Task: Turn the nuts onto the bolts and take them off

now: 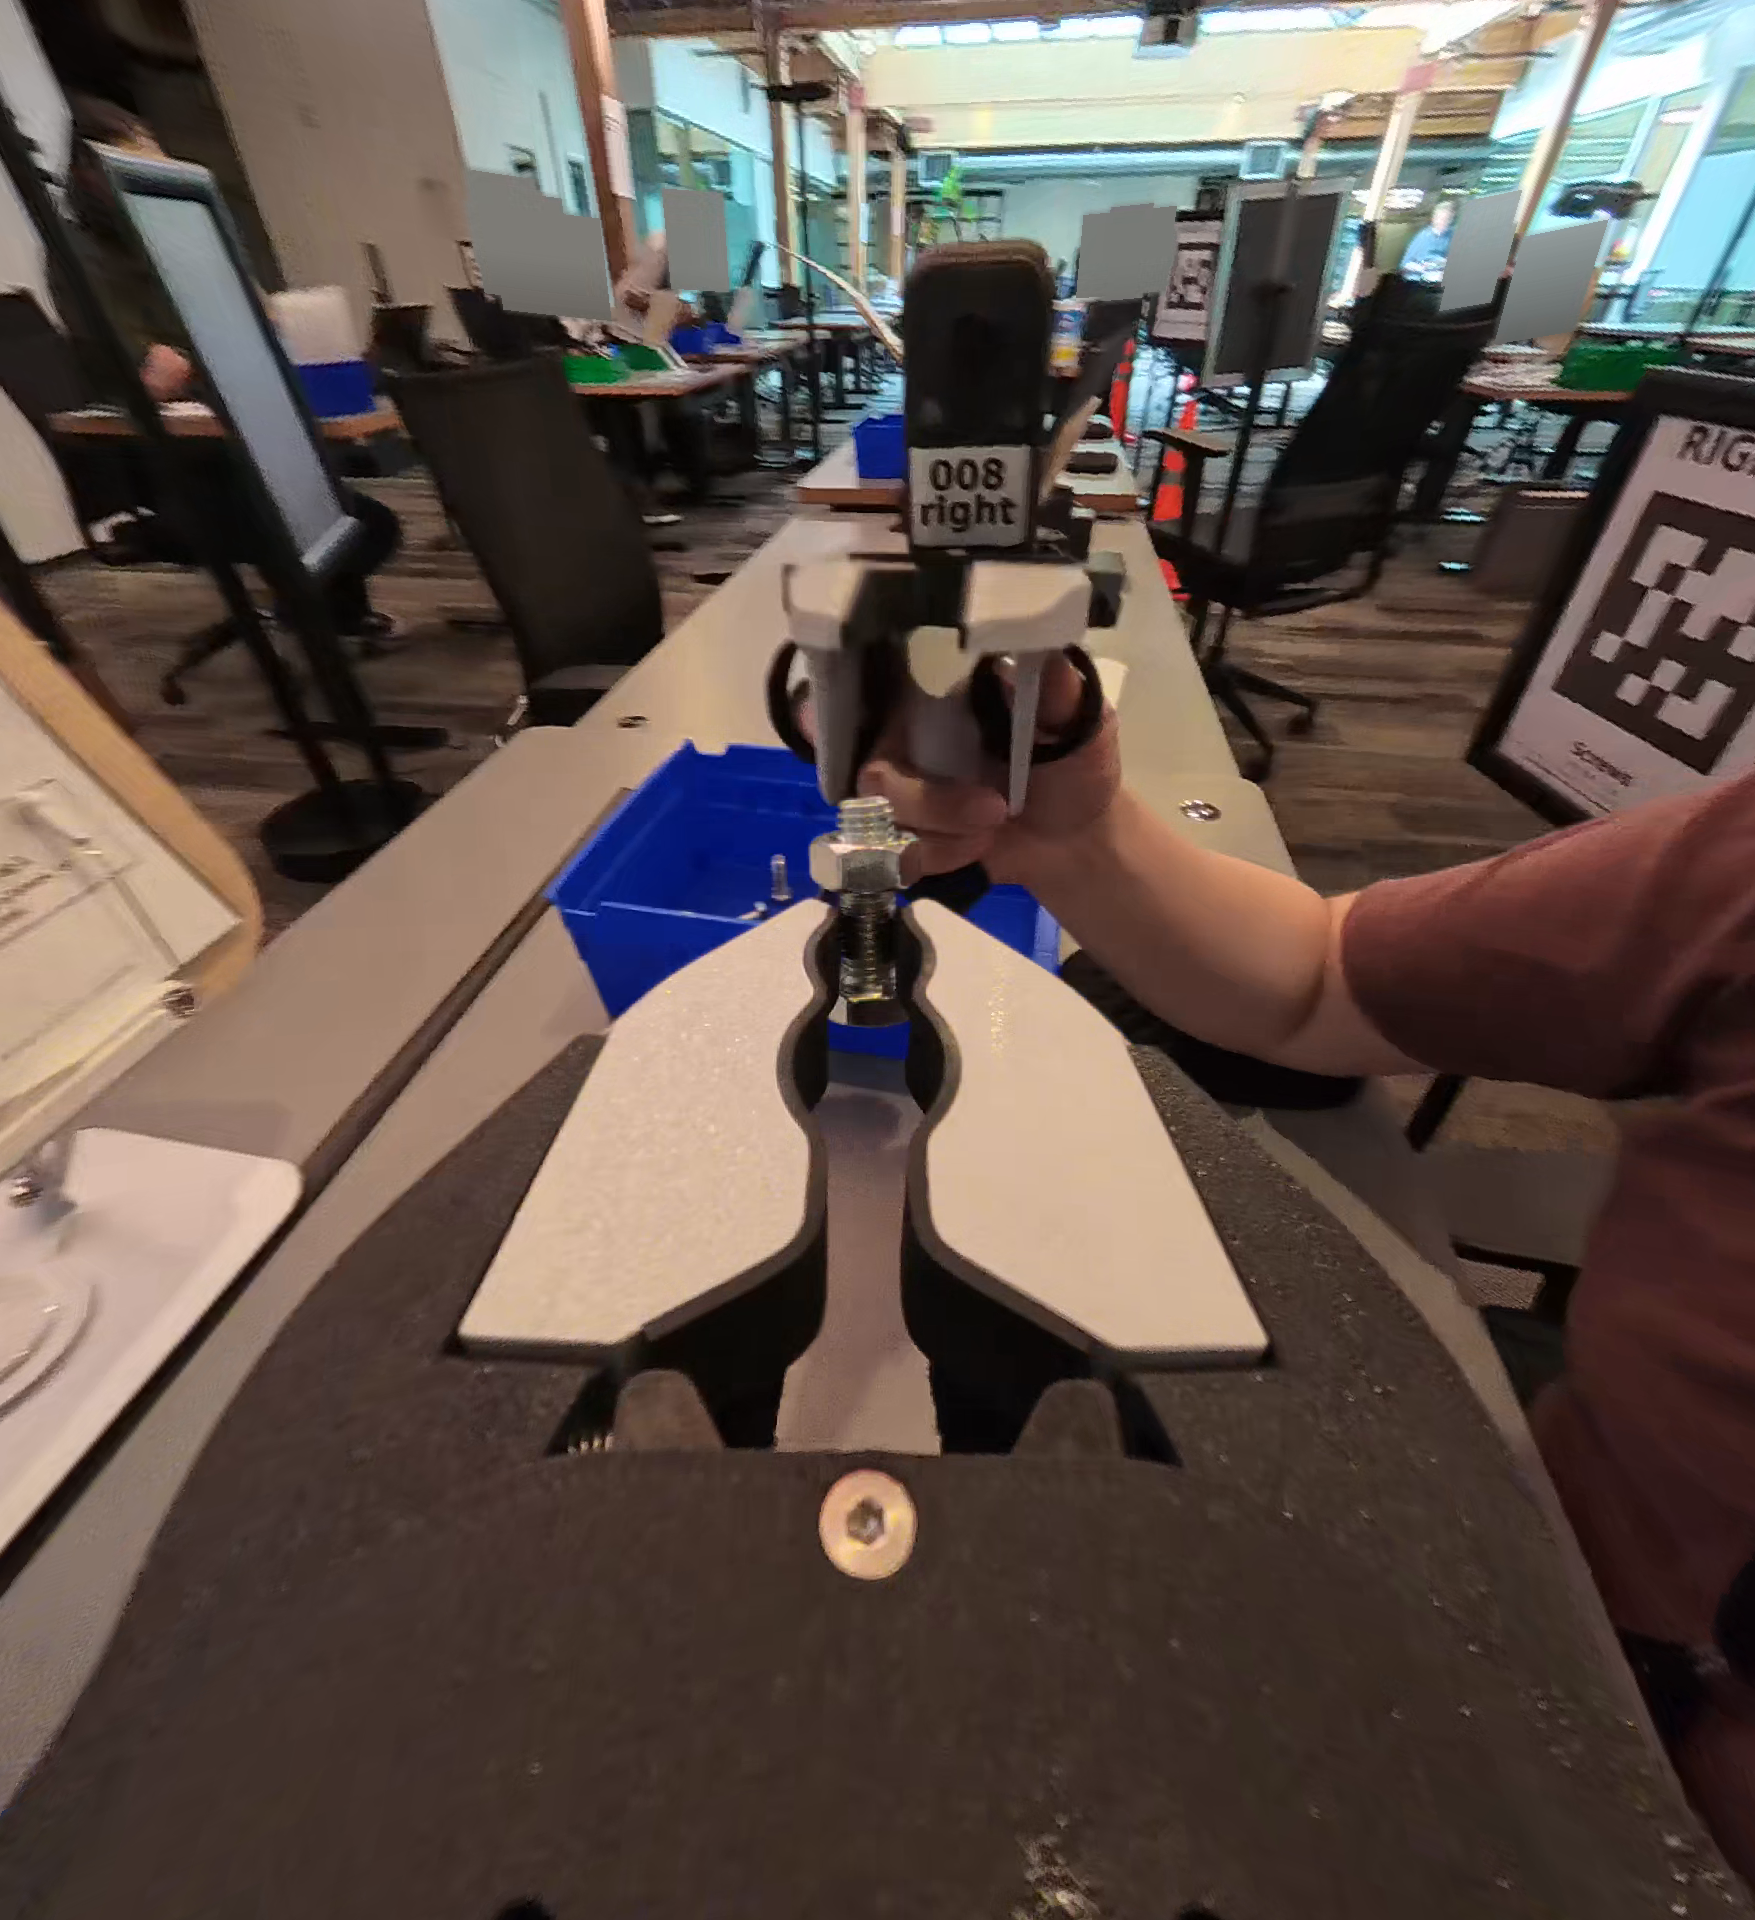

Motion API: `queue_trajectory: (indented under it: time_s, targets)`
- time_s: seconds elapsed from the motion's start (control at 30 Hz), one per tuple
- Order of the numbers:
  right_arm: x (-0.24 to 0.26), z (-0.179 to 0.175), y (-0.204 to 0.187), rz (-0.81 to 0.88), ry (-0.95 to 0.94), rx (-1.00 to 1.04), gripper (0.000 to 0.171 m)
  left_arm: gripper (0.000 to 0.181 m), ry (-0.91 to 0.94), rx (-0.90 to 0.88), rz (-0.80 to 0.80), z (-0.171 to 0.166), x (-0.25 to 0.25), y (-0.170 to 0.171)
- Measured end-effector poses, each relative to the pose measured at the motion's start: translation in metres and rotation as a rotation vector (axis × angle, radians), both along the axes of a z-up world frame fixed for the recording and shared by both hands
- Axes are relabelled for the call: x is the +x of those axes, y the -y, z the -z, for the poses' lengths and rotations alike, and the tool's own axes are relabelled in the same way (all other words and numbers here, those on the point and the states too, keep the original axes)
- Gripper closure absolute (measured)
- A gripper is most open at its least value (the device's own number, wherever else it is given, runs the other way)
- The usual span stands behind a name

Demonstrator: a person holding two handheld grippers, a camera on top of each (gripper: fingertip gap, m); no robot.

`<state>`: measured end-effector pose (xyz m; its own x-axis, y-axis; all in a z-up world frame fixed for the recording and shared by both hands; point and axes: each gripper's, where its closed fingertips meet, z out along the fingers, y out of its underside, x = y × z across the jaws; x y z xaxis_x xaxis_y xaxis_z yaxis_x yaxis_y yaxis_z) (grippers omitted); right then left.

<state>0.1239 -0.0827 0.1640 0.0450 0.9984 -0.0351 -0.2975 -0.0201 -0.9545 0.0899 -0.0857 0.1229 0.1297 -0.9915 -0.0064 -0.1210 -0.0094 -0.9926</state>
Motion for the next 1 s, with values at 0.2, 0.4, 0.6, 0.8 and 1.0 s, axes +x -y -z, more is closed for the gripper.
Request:
queue_trajectory:
  time_s: [0.2,0.4,0.6,0.8,1.0]
  targets:
    - [-0.013,0.011,0.007,-0.037,0.078,0.001,0.15,0.172,-0.024,0.002,0.029,0.007,0.014,0.009]
    - [-0.023,0.022,0.006,-0.077,0.114,-0.041,0.151,0.172,-0.019,0.014,0.02,0.006,0.016,0.009]
    - [-0.028,0.025,0.009,-0.113,0.112,-0.055,0.157,0.172,-0.029,0.02,0.029,0.007,0.016,0.011]
    - [-0.027,0.024,0.011,-0.175,0.087,-0.109,0.161,0.172,-0.03,0.031,0.036,0.008,0.018,0.013]
    - [-0.026,0.027,0.008,-0.144,0.106,-0.085,0.161,0.158,-0.016,-0.004,0.003,0.009,0.019,0.007]
